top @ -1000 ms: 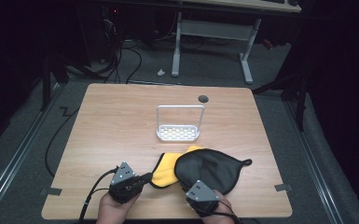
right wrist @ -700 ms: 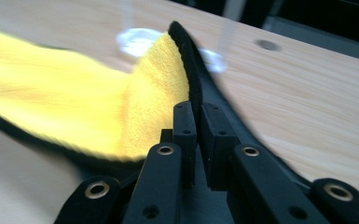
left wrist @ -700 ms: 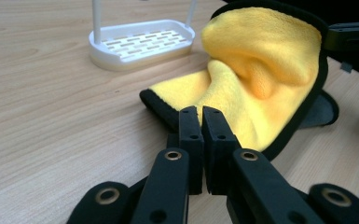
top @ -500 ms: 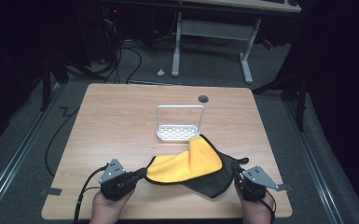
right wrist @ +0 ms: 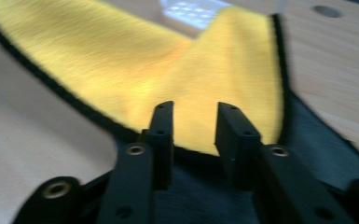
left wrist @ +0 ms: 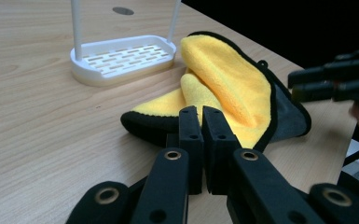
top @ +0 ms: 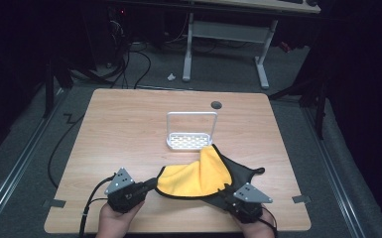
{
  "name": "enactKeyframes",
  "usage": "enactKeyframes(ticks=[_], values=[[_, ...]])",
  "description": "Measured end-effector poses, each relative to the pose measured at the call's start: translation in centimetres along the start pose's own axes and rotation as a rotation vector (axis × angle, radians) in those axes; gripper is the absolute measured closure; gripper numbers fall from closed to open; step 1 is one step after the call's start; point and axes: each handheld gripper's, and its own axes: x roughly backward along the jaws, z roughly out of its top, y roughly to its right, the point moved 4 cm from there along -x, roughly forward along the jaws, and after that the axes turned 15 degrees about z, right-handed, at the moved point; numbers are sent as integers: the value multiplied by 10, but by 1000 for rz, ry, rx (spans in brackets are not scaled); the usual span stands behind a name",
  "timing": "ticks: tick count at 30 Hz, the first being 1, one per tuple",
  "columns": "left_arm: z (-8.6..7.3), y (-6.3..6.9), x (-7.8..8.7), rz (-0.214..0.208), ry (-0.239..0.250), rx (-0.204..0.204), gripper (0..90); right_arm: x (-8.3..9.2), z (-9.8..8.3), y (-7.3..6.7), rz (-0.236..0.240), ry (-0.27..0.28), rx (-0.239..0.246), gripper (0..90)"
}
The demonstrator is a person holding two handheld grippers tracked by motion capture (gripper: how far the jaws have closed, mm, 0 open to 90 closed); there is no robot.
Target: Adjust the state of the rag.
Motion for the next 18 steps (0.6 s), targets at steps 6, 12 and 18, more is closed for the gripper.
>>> enactKeyframes(ticks=[6, 12, 18], values=[[6, 5, 6, 4, 36, -14, 875, -30, 4, -29, 65, -93, 103, 436], [19, -16, 28, 55, 132, 39, 877, -21, -10, -14, 85, -128, 30, 480], [22, -55, 48, 188, 193, 110, 875, -23, -20, -10, 69, -199, 26, 510]])
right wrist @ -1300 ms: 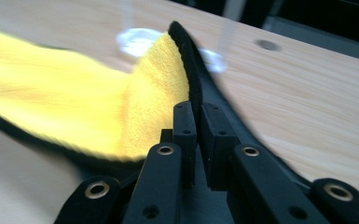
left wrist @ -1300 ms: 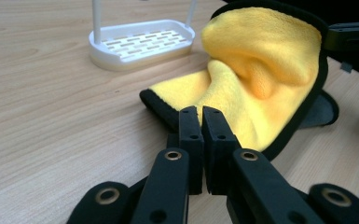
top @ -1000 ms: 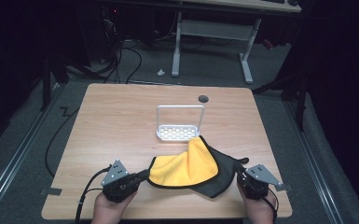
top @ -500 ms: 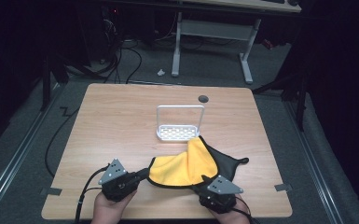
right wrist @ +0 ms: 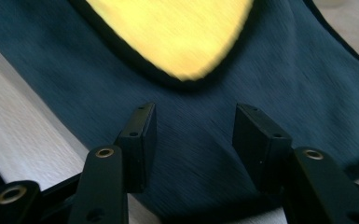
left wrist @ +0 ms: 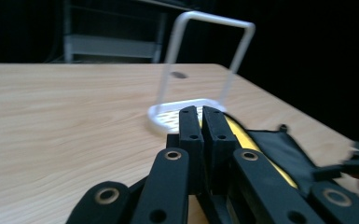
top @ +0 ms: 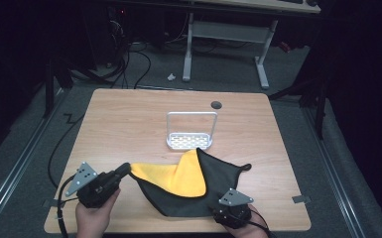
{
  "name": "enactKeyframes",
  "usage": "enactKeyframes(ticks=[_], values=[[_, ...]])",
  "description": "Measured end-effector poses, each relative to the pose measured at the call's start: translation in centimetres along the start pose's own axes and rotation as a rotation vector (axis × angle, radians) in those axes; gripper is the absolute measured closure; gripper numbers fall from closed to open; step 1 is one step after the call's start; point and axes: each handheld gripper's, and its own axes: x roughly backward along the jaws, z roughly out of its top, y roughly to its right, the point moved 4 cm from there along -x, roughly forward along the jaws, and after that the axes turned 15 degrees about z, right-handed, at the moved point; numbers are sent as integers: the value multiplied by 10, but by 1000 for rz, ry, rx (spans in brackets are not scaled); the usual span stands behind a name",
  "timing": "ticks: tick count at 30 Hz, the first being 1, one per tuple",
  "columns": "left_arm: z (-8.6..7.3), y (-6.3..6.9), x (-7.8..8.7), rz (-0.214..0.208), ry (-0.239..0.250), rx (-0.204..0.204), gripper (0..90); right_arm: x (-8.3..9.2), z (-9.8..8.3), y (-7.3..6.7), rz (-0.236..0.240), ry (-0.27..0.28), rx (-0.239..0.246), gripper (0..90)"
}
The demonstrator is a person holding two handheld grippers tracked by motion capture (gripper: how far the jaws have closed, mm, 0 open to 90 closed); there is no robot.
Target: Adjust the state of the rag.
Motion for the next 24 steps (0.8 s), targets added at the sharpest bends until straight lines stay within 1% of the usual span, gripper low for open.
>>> enactKeyframes(ticks=[1, 2, 3, 4, 5, 6, 7, 8, 9, 10, 11, 12, 13, 14, 15, 16, 17, 18, 19, 20, 21, 22, 23, 24], values=[[-4, -8, -2, 28, -17, 7, 875, -1, -2, 3, -8, -12, -6, 513], [-9, -16, -6, 38, -50, 25, 875, -1, -2, 3, -8, -12, -6, 513], [-16, -25, -11, 48, -95, 49, 875, -1, -3, 6, -16, -13, -19, 520], [-23, -29, -15, 68, -125, 43, 874, 1, -6, 15, -37, -14, -52, 520], [-28, -32, -19, 80, -155, 32, 874, 1, -6, 15, -37, -14, -52, 520], [-34, -34, -24, 81, -196, 28, 873, 4, -8, 23, -69, -8, -75, 528], [-40, -35, -29, 73, -227, 39, 873, 4, -8, 23, -69, -8, -75, 528], [-45, -35, -33, 62, -266, 38, 872, 9, -11, 34, -122, -8, -98, 534], [-50, -32, -37, 56, -299, 28, 871, 12, -13, 40, -151, -5, -116, 536], [-55, -29, -40, 48, -325, 15, 871, 12, -13, 40, -151, -5, -116, 536], [-60, -24, -43, 35, -350, 2, 868, 15, -15, 47, -178, -5, -131, 540], [-63, -21, -45, 22, -367, -2, 864, 19, -18, 57, -214, -2, -152, 544], [-65, -18, -46, 19, -377, -8, 857, 23, -20, 66, -253, -5, -164, 549], [-65, -14, -47, 20, -376, -16, 848, 27, -23, 75, -289, -7, -182, 554], [-66, -12, -47, 20, -372, -26, 812, 35, -28, 93, -339, 4, -222, 555], [-66, -10, -47, 21, -369, -32, 812, 35, -28, 93, -339, 4, -222, 555], [-65, -8, -46, 31, -360, -42, 786, 36, -29, 97, -347, 12, -240, 555], [-63, -7, -45, 49, -345, -47, 760, 40, -31, 102, -369, 15, -252, 563], [-61, -6, -44, 64, -329, -57, 742, 43, -32, 103, -388, 25, -256, 562], [-58, -5, -42, 78, -309, -72, 723, 47, -31, 103, -389, 51, -258, 562], [-54, -2, -41, 73, -291, -80, 704, 50, -29, 99, -380, 80, -260, 563], [-52, 1, -40, 49, -284, -79, 699, 54, -26, 96, -377, 103, -250, 565], [-49, 8, -39, 5, -278, -75, 684, 55, -24, 92, -370, 113, -244, 565], [-48, 20, -40, -48, -266, -84, 644, 56, -23, 87, -357, 128, -239, 565]])
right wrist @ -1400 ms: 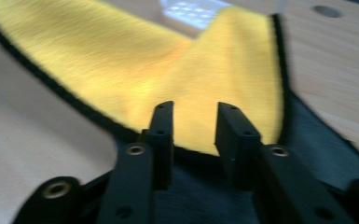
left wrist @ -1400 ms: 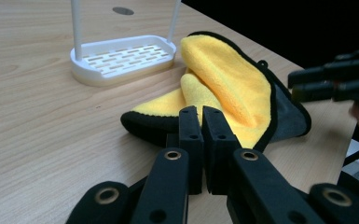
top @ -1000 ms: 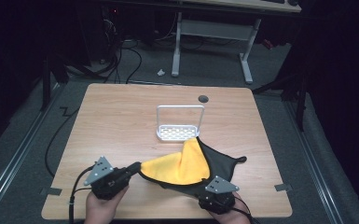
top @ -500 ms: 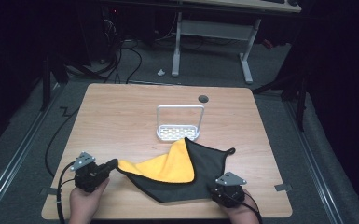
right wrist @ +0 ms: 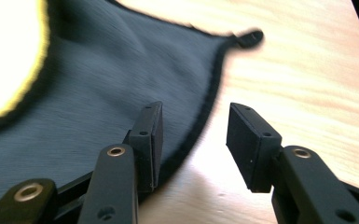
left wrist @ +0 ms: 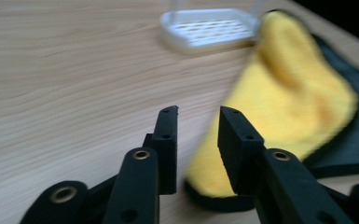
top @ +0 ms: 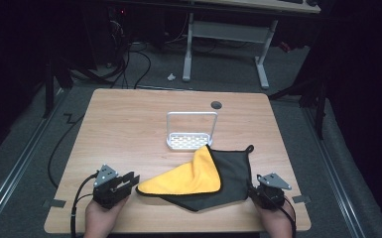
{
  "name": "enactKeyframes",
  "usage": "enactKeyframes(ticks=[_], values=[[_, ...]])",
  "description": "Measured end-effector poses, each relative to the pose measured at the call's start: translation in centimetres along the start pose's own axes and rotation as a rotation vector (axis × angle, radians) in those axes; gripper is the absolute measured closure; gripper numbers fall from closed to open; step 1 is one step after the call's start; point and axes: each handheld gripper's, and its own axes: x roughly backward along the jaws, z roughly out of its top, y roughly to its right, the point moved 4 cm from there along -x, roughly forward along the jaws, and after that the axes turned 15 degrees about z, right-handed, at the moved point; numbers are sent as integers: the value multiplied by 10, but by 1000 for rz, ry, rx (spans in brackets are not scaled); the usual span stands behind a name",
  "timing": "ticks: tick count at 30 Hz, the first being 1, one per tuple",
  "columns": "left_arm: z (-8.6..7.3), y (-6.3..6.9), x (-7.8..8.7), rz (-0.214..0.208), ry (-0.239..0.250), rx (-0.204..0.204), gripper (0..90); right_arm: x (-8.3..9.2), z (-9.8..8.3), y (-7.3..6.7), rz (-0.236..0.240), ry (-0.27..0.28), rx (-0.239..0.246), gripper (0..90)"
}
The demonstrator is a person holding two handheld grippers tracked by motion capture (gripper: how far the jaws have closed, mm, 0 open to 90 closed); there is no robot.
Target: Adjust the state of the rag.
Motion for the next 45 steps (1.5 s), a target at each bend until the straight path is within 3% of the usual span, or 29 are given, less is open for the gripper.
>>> enactKeyframes(ticks=[2, 5, 7, 9, 12, 13, 14, 15, 17, 20, 24, 26, 28, 30, 31, 32, 33, 34, 35, 37, 42, 44, 45], values=[[2, 24, -6, -82, -9, -37, 619, 1, 0, -7, 18, 4, 20, 565], [0, 61, -20, -167, -44, -112, 548, 0, 0, -14, 59, -1, 21, 562], [-3, 86, -31, -176, -65, -206, 517, 1, 0, -19, 100, 5, -2, 557], [-5, 101, -42, -167, -95, -280, 488, 2, -1, -24, 133, 7, -7, 553], [-8, 115, -63, -119, -176, -388, 502, 4, -1, -41, 205, 6, -1, 551], [-8, 117, -67, -122, -202, -397, 659, 2, -3, -60, 273, -20, 35, 552], [-9, 116, -70, -115, -215, -395, 659, 2, -3, -60, 273, -20, 35, 552], [-8, 114, -72, -112, -219, -369, 828, -3, -6, -76, 302, -61, 84, 554], [-1, 107, -69, -105, -183, -312, 844, -6, -7, -79, 297, -76, 104, 558], [19, 78, -46, -78, -71, -166, 854, -14, -13, -82, 262, -133, 127, 564], [34, 25, -15, -1, 2, -55, 853, -11, -16, -64, 198, -144, 108, 563], [32, 1, -8, 28, -9, -14, 853, -9, -17, -49, 169, -137, 63, 563], [24, -14, -7, 28, -44, 14, 852, -8, -18, -35, 145, -131, 28, 556], [11, -18, -10, 20, -92, 16, 847, -8, -18, -24, 127, -123, 1, 565], [2, -19, -14, 24, -120, 15, 844, -9, -18, -19, 82, -131, 2, 580], [-6, -20, -18, 6, -160, 27, 817, -10, -18, -8, 46, -125, -13, 580], [-14, -22, -23, -18, -205, 60, 817, -10, -18, -8, 46, -125, -13, 580], [-19, -24, -27, -35, -236, 88, 775, -10, -17, -3, 51, -122, -43, 580], [-24, -26, -30, -26, -259, 91, 726, -10, -18, 0, 47, -116, -56, 591], [-25, -26, -30, 12, -238, 55, 668, -4, -19, 1, 72, -94, -84, 601], [-18, -22, -18, 70, -155, 5, 569, -1, -17, -19, 211, -45, -146, 539], [-14, -19, -10, 92, -109, -30, 553, -5, -14, -37, 242, -56, -109, 484], [-13, -17, -7, 88, -92, -40, 553, -5, -14, -37, 242, -56, -109, 484]])
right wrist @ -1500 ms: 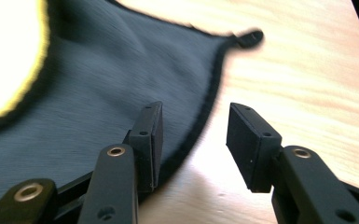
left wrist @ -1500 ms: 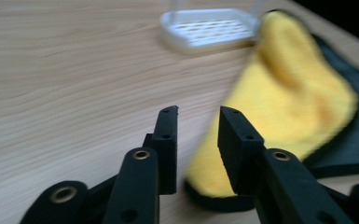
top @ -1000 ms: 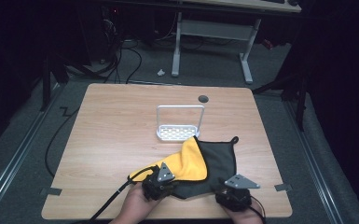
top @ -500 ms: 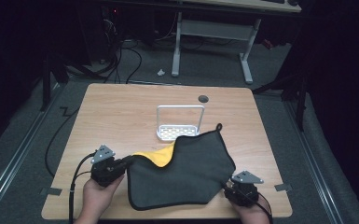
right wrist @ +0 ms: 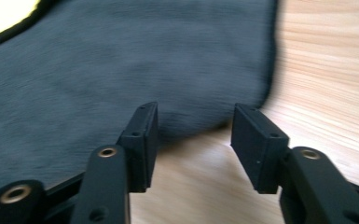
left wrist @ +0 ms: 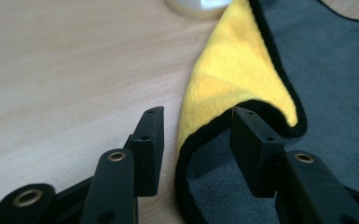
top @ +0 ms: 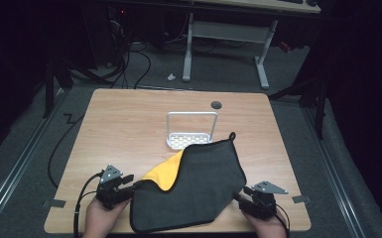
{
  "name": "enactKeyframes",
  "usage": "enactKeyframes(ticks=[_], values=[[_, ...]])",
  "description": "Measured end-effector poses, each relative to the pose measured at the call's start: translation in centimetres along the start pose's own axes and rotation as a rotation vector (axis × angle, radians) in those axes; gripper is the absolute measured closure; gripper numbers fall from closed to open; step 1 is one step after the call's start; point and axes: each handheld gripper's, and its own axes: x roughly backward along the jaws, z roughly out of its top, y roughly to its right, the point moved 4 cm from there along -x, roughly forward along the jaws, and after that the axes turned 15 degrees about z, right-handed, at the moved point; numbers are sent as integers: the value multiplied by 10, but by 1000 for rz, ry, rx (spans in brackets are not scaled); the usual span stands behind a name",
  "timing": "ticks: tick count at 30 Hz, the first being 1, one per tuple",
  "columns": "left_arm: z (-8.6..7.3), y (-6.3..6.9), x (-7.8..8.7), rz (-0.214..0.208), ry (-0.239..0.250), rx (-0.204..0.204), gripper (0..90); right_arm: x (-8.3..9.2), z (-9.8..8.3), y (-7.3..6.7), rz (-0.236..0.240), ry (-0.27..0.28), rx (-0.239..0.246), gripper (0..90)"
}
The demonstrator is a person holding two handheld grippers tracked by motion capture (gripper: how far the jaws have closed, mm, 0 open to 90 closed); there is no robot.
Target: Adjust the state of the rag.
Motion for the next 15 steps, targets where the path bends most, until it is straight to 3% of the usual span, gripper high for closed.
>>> enactKeyframes(ticks=[3, 7, 8, 12, 14, 15], values=[[4, 18, 6, -51, 47, -44, 561, -8, 0, -6, -12, -19, -7, 423], [4, 62, -7, -82, 48, -209, 554, -12, 2, -9, -13, -22, 9, 420], [4, 70, -14, -84, 44, -232, 554, -12, 3, -10, -14, -22, 15, 421], [4, 84, -40, -103, -32, -259, 541, -13, 2, -10, -11, -27, 21, 427], [2, 86, -49, -88, -76, -283, 541, -13, 1, -10, -6, -31, 13, 424], [2, 87, -50, -75, -69, -294, 563, -14, 0, -10, -1, -33, 9, 418]])
